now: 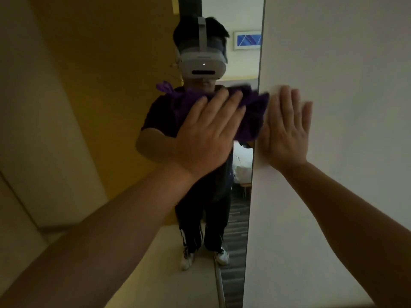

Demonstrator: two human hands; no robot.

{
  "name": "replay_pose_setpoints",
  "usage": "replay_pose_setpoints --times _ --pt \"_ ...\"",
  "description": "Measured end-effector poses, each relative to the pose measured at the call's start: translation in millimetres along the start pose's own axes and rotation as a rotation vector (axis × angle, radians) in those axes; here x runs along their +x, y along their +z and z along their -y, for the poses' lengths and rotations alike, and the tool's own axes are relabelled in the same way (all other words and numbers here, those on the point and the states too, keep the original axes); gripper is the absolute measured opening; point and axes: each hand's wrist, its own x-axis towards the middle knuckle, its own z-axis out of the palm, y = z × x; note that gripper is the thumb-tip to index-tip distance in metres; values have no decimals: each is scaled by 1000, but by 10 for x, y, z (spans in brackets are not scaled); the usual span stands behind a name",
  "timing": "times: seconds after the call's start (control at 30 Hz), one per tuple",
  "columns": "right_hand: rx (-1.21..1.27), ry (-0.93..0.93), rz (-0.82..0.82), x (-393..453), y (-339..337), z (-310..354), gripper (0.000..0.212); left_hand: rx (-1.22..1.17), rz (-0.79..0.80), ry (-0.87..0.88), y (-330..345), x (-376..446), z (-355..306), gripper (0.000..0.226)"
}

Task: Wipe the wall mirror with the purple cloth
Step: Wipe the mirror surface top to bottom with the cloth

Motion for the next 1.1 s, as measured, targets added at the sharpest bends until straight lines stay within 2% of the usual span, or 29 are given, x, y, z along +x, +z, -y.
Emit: replay_pose_setpoints --times 0.13,0.27,0.47,0.63,0.73,0.97,1.1 --pt "15 -12 -1 -1 -11 -4 62 -53 85 113 158 -731 -593 41" --pt "22 -1 46 -2 -35 -7 60 -93 285 293 273 -1587 -1165 49" --pt "5 -18 170 19 -164 -39 60 -162 447 324 276 -2140 -1532 45" --pt "-6 39 365 90 -394 18 61 -316 478 222 58 -1938 -1480 33" --pt "39 78 444 108 -570 114 61 -373 429 74 -178 -1744 -1312 30" --pt "175 130 513 -213 -960 681 57 -237 319 -15 -855 -1740 -549 27" --pt "262 37 525 -506 -1108 1215 57 -163 313 -71 -1302 -1938 -157 32"
